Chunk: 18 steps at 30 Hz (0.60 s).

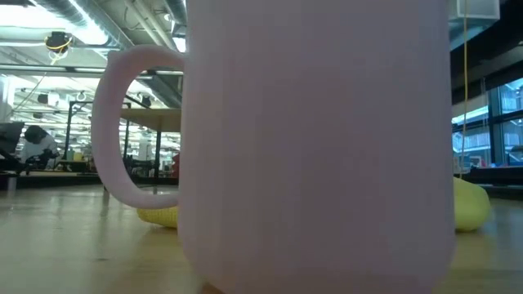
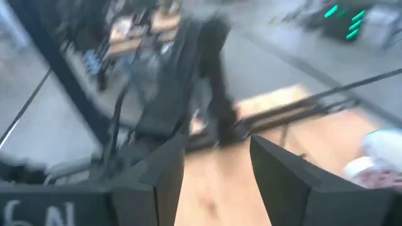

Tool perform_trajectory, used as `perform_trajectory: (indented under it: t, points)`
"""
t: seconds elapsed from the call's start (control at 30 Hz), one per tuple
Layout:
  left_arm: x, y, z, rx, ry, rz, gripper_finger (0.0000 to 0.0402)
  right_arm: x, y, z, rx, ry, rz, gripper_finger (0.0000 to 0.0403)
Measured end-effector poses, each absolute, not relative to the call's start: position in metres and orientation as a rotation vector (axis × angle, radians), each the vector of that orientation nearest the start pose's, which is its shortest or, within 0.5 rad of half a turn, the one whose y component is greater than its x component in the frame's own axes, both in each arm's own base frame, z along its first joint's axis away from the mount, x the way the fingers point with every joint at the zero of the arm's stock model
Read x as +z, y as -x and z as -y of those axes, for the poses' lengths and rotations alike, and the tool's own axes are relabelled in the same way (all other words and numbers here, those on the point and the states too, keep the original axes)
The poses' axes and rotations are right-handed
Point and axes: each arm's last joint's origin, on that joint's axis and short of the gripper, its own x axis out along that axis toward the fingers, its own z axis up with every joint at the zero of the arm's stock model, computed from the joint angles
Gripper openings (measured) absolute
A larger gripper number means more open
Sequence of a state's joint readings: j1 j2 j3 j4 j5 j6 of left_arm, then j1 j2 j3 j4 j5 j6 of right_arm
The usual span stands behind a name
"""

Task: Stack small to large cups/mugs on shelf
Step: Put the pink mug on the shelf

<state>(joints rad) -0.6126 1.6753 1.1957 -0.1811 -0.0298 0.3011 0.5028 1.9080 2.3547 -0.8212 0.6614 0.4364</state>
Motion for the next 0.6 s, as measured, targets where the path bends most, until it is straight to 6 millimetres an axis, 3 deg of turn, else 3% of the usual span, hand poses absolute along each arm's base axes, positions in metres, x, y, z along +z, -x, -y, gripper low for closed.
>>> perform_trajectory:
  t: [0.27, 0.6]
  points:
    - [0.222, -0.315, 0.225, -0.687, -0.549, -0.521, 0.014, 0.519, -0.305, -0.163, -0.405, -0.241, -0.086, 0.0182]
    - [0.213, -0.322, 0.227, -0.677, -0.579, -0.486, 0.014, 0.513, -0.303, -0.166, -0.432, -0.29, -0.1, 0.0182]
